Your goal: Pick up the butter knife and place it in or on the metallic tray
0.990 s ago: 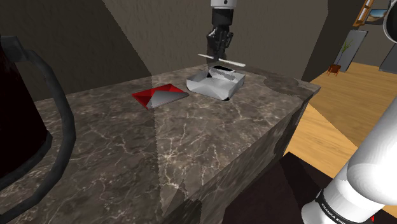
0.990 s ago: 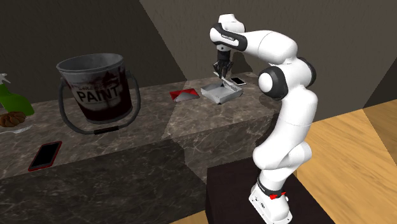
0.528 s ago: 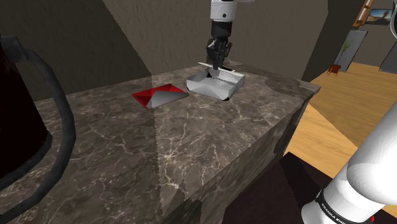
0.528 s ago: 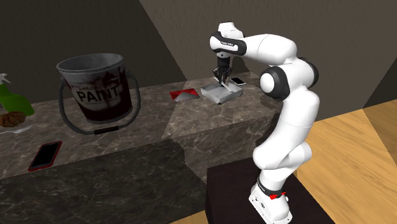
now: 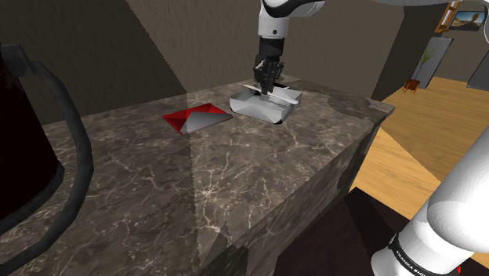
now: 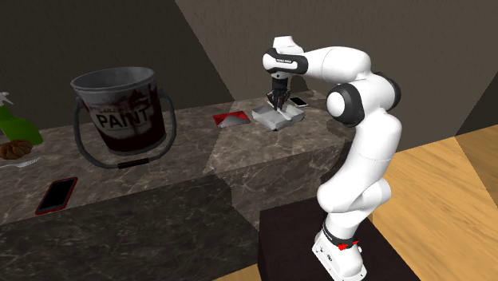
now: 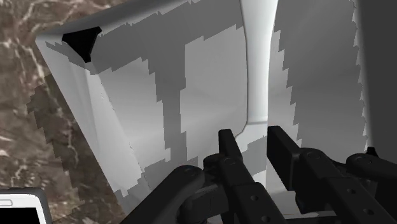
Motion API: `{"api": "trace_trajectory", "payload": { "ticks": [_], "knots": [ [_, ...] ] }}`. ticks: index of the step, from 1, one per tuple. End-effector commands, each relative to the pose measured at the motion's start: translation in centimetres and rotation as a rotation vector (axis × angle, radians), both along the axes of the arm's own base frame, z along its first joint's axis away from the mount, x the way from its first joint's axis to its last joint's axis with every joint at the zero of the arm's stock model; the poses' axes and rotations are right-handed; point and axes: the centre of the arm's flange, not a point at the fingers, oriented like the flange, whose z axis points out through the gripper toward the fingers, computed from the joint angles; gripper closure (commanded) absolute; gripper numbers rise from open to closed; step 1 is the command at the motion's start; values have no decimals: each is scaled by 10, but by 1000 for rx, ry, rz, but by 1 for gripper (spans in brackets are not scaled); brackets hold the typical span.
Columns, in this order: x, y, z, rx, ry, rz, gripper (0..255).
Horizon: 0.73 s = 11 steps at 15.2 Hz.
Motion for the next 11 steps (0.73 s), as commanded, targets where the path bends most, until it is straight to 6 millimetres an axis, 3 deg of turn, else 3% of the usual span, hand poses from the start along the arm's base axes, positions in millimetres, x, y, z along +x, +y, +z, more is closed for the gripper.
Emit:
{"api": "trace_trajectory", "payload": {
  "ticks": [1, 5, 6, 11],
  "knots": [
    [0, 0, -1, 0, 0, 0, 255],
    [0, 0, -1, 0, 0, 0, 255],
    [0, 0, -1, 0, 0, 0, 0],
    [0, 0, -1, 0, 0, 0, 0]
  ]
}}
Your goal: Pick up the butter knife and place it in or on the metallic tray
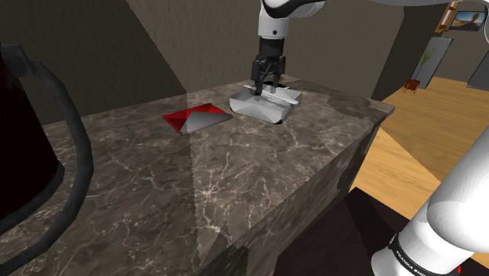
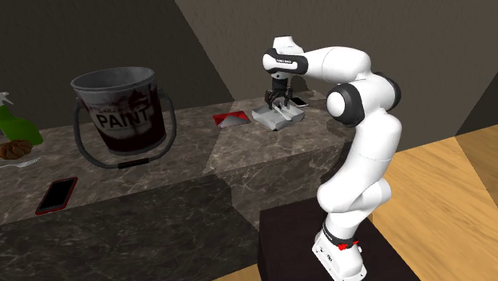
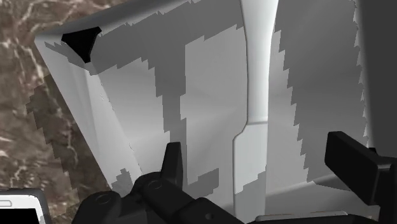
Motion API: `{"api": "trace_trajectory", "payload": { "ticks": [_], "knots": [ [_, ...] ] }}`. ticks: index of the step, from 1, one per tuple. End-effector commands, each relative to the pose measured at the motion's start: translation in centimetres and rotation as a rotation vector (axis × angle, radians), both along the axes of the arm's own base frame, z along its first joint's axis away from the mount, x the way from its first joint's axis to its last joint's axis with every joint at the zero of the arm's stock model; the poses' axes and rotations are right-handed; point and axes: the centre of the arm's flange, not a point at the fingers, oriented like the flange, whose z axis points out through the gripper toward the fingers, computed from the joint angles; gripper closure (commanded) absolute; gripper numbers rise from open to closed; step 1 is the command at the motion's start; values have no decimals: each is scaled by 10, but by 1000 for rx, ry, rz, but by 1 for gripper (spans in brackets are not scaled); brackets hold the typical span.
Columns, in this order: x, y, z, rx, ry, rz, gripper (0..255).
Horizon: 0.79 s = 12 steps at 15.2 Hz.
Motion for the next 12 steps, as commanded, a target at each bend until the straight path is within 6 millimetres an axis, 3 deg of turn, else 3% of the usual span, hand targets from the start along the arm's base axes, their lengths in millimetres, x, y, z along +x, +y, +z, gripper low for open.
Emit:
{"api": "trace_trajectory", "payload": {
  "ticks": [1, 4, 12],
  "knots": [
    [0, 0, 13, 0, 0, 0, 0],
    [0, 1, 50, 0, 0, 0, 0],
    [0, 1, 50, 0, 0, 0, 0]
  ]
}}
